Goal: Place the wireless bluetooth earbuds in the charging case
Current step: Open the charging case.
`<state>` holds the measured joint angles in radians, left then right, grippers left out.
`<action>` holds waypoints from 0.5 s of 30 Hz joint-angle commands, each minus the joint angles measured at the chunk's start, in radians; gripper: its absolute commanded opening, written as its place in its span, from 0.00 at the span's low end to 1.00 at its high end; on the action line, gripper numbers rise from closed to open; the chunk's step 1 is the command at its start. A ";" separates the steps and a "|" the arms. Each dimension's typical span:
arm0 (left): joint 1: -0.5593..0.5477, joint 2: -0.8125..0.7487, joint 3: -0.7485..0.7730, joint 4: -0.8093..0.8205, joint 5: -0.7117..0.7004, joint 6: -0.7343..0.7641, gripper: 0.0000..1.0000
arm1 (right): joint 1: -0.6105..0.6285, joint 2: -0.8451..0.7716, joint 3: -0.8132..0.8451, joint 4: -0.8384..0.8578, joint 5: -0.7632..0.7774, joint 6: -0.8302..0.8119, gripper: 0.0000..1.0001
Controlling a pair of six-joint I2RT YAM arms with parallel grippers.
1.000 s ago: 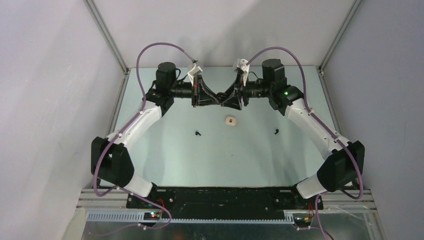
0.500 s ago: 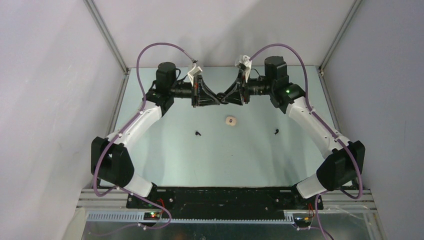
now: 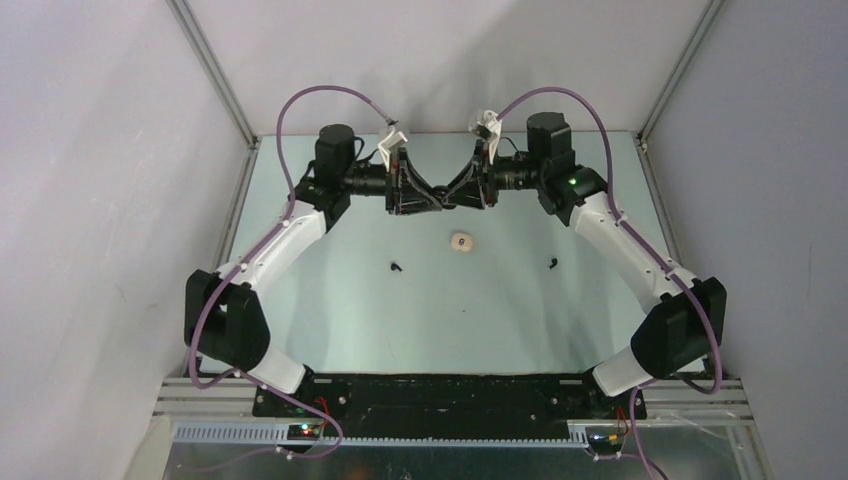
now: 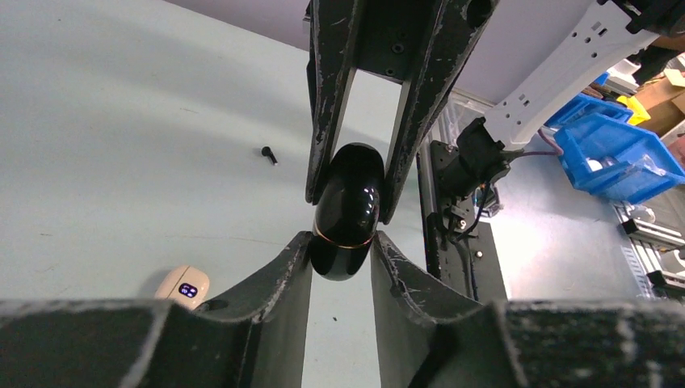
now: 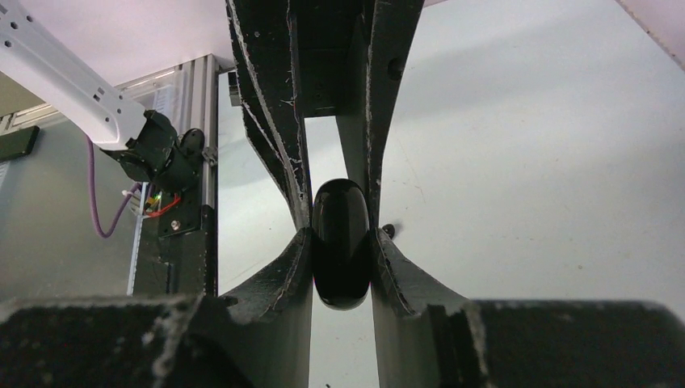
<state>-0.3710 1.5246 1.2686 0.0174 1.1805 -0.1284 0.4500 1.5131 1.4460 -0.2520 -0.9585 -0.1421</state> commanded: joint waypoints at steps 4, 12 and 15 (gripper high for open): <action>-0.008 0.013 0.049 0.042 0.012 -0.013 0.23 | 0.000 0.003 0.030 0.061 -0.002 0.027 0.09; -0.010 0.014 0.043 0.062 0.031 -0.008 0.00 | -0.018 0.009 0.030 0.112 0.099 0.089 0.52; -0.010 0.014 0.042 0.062 0.032 -0.008 0.00 | -0.035 0.022 0.043 0.153 0.107 0.158 0.57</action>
<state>-0.3759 1.5394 1.2724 0.0414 1.1896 -0.1333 0.4400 1.5192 1.4464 -0.1963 -0.8948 -0.0769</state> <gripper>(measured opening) 0.150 0.547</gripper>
